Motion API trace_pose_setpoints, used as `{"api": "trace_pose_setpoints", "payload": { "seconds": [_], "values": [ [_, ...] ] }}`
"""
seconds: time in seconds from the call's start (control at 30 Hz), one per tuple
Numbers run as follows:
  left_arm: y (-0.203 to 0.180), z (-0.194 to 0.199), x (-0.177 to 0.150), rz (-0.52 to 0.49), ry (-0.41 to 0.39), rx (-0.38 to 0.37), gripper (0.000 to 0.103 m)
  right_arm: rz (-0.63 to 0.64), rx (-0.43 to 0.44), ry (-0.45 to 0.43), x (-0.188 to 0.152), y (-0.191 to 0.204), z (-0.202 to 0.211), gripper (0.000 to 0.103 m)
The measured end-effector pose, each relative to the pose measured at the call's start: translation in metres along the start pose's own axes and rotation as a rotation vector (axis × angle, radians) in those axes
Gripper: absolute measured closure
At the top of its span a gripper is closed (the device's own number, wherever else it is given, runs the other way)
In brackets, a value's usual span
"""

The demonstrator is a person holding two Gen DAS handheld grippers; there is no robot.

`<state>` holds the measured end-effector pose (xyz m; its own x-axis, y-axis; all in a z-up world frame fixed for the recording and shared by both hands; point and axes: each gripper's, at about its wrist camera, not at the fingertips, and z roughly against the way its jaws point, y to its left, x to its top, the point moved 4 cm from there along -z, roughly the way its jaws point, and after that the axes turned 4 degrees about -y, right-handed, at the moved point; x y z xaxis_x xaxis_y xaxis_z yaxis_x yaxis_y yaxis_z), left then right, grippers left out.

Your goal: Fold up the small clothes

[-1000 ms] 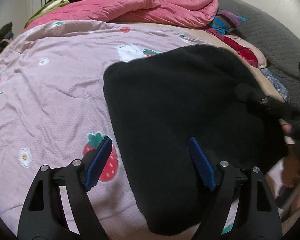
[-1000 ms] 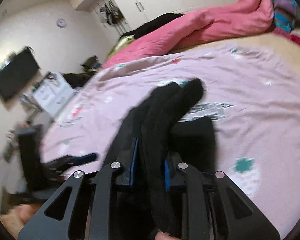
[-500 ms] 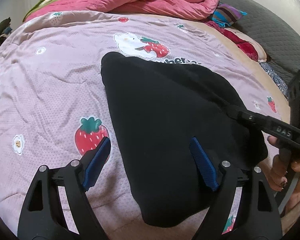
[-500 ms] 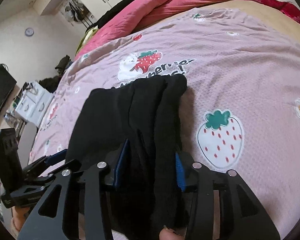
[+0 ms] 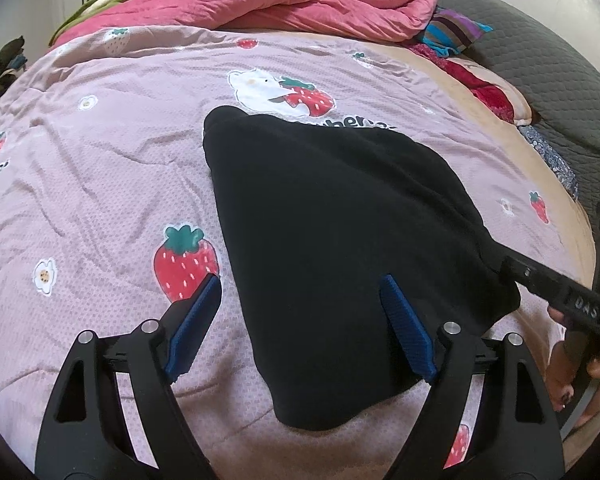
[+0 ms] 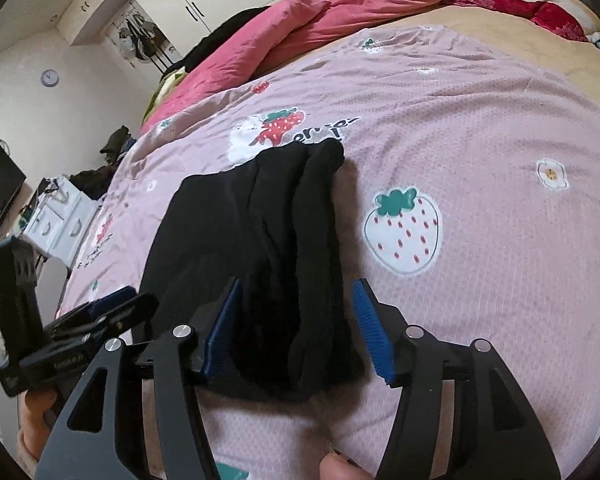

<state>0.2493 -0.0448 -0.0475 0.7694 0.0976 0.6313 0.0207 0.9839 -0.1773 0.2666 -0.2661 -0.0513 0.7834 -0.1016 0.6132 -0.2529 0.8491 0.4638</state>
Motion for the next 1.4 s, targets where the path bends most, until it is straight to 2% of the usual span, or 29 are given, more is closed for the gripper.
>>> {"api": "trace_pose_setpoints", "payload": {
  "seconds": [0.13,0.23,0.37,0.4,0.43,0.47,0.6,0.63,0.67,0.73,0.83,0.93,0.97,1.07,1.2,1.4],
  "values": [
    [0.001,0.003,-0.003,0.008,-0.002,-0.002,0.026,-0.005,0.026,0.015,-0.007,0.003,0.002,0.043],
    [0.002,0.004,-0.006,0.015,-0.002,-0.003,0.026,0.015,0.026,0.046,-0.013,0.008,-0.002,0.043],
    [0.003,0.005,-0.010,0.021,0.000,-0.005,0.025,0.044,0.019,0.041,-0.014,0.015,-0.004,0.045],
    [0.004,0.004,-0.011,0.023,0.001,-0.006,0.025,0.055,0.016,0.035,-0.015,0.018,-0.003,0.051],
    [0.005,0.004,-0.012,0.026,0.002,-0.007,0.025,0.070,0.012,0.035,-0.015,0.021,-0.003,0.079],
    [0.004,0.005,-0.012,0.028,0.002,-0.007,0.025,0.092,0.005,0.025,-0.015,0.024,-0.002,0.083],
    [0.004,0.007,-0.014,0.032,-0.001,-0.014,0.025,0.094,-0.045,-0.012,-0.010,0.022,0.004,0.084],
    [0.005,0.008,-0.015,0.032,0.000,-0.016,0.025,0.093,-0.069,0.003,-0.012,0.020,0.002,0.080],
    [0.005,0.008,-0.016,0.032,0.001,-0.013,0.025,0.108,-0.121,0.025,-0.016,0.018,-0.002,0.067],
    [0.006,0.010,-0.018,0.031,0.001,-0.008,0.024,0.145,-0.190,0.022,-0.021,0.017,-0.002,0.050],
    [0.007,0.019,-0.021,0.036,-0.010,-0.008,0.022,0.169,-0.209,-0.052,-0.022,0.024,0.015,0.047],
    [0.008,0.032,-0.023,0.034,-0.029,-0.004,0.019,0.194,-0.248,-0.173,-0.022,0.034,0.045,0.025],
    [0.008,0.038,-0.024,0.029,-0.039,0.000,0.015,0.203,-0.251,-0.212,-0.023,0.039,0.056,0.019],
    [0.005,0.053,-0.027,0.008,-0.062,0.013,0.009,0.227,-0.278,-0.285,-0.029,0.048,0.078,0.009],
    [0.001,0.080,-0.034,-0.014,-0.100,0.028,0.009,0.253,-0.275,-0.343,-0.043,0.061,0.107,0.006],
    [-0.008,0.115,-0.051,-0.044,-0.154,0.034,0.009,0.250,-0.255,-0.361,-0.069,0.071,0.139,0.005]
  ]
}}
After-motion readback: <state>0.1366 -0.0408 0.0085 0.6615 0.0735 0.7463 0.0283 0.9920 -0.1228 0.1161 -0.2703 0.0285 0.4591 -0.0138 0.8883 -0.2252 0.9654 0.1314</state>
